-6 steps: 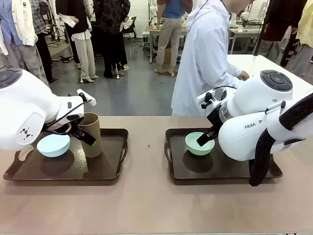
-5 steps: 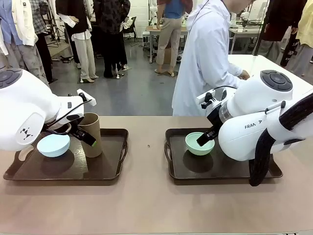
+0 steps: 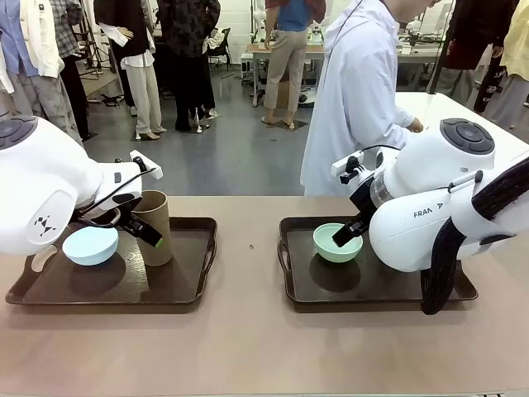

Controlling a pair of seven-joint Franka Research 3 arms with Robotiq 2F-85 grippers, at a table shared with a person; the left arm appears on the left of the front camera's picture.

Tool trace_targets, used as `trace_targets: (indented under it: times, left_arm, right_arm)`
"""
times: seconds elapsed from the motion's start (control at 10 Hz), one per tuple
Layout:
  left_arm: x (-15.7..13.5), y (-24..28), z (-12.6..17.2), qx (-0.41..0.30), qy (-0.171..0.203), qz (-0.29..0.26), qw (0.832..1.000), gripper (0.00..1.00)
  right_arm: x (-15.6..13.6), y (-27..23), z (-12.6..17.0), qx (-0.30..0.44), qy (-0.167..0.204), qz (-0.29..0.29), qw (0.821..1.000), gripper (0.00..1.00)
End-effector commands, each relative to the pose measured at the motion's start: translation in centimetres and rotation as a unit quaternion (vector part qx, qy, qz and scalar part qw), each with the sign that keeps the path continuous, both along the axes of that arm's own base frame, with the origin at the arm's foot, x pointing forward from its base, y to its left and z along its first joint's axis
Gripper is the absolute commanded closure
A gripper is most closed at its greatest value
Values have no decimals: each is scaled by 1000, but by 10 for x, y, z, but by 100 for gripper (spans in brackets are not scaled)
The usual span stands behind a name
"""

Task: Set up a tray with a mat and arrange the tableware.
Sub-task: Pick up the Picnic Bowl and Reusable plastic cup from the Handle tray in front of the human's position and hold them in the air.

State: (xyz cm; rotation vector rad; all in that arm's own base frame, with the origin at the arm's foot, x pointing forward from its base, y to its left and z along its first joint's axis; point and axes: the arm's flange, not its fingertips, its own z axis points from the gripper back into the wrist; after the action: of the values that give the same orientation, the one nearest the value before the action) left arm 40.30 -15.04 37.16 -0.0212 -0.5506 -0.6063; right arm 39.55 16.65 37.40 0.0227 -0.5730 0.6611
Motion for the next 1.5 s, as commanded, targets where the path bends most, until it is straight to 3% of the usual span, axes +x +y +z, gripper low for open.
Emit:
trace_targets:
  times: [0.0,0.7,0.8,1.1,1.2,1.4]
  left_arm:
    - [0,0,0,0,0,0,1000,0]
    - [0,0,0,0,0,0,1000,0]
    - [-12,-8,21,43,16,35,998,0]
    - [-79,3,102,51,5,68,996,0]
    - [-103,10,115,41,33,55,997,0]
    - [-133,26,121,17,80,56,995,0]
  right_arm:
    - [0,0,0,0,0,0,1000,0]
    - [0,0,0,0,0,0,1000,0]
    - [-10,0,9,10,-9,-5,1000,0]
    - [-69,1,46,-23,40,-66,997,0]
    - [-94,-11,58,-40,61,-84,994,0]
    - [-145,-37,55,-63,160,-99,980,0]
